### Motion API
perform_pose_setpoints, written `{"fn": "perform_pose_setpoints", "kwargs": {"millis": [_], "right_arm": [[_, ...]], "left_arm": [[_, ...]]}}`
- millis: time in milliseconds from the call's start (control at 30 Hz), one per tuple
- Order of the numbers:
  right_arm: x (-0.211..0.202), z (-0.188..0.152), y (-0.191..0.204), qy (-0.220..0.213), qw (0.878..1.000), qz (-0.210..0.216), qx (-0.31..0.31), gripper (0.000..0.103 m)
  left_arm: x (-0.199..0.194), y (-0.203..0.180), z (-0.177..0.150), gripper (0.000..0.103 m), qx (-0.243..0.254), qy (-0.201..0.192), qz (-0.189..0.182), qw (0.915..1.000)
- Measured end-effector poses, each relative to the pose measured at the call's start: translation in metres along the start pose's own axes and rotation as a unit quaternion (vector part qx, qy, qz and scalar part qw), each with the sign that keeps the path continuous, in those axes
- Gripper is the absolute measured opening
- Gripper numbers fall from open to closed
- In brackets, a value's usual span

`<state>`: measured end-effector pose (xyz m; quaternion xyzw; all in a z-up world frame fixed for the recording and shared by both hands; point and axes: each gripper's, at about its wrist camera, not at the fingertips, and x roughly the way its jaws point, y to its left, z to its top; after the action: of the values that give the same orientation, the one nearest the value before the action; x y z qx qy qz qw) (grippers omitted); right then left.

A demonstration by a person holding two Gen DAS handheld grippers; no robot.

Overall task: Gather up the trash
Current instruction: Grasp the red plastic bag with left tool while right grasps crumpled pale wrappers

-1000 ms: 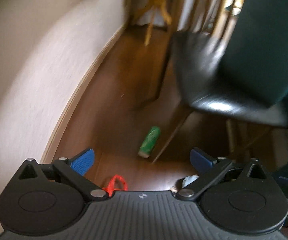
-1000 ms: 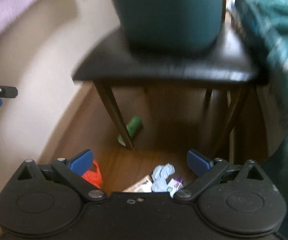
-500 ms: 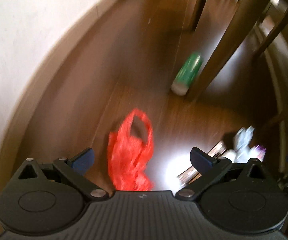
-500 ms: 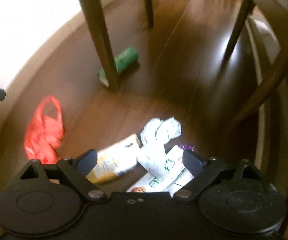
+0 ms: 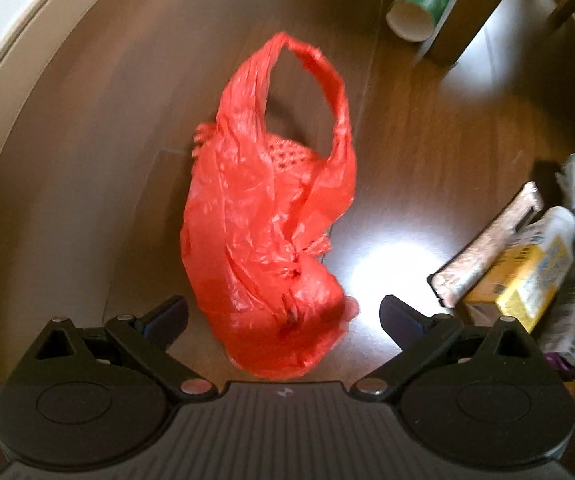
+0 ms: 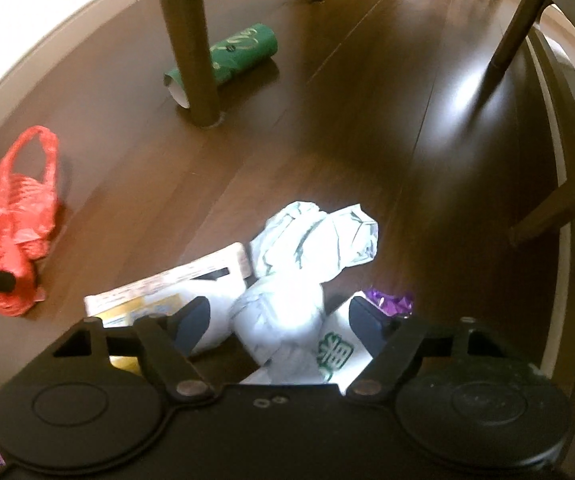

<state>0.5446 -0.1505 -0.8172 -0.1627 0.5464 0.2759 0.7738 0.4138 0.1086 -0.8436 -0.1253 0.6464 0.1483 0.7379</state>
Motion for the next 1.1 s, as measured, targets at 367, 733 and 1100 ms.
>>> {"fn": "perform_pose_setpoints", "kwargs": {"millis": [367, 733, 1100], "right_arm": [[0.023, 0.001, 0.001, 0.015, 1.000, 0.012, 0.008, 0.055], [-0.022, -0.002, -0.003, -0.017, 0.998, 0.017, 0.063, 0.053], [-0.181, 0.021, 0.002, -0.049, 0.995, 0.039, 0.072, 0.053]], "left_arm": [[0.014, 0.000, -0.008, 0.061, -0.005, 0.020, -0.011, 0.9997], [-0.034, -0.004, -0.012, 0.057, -0.027, 0.015, -0.010, 0.9995], [-0.191, -0.014, 0.002, 0.057, -0.050, 0.009, -0.042, 0.9978]]}}
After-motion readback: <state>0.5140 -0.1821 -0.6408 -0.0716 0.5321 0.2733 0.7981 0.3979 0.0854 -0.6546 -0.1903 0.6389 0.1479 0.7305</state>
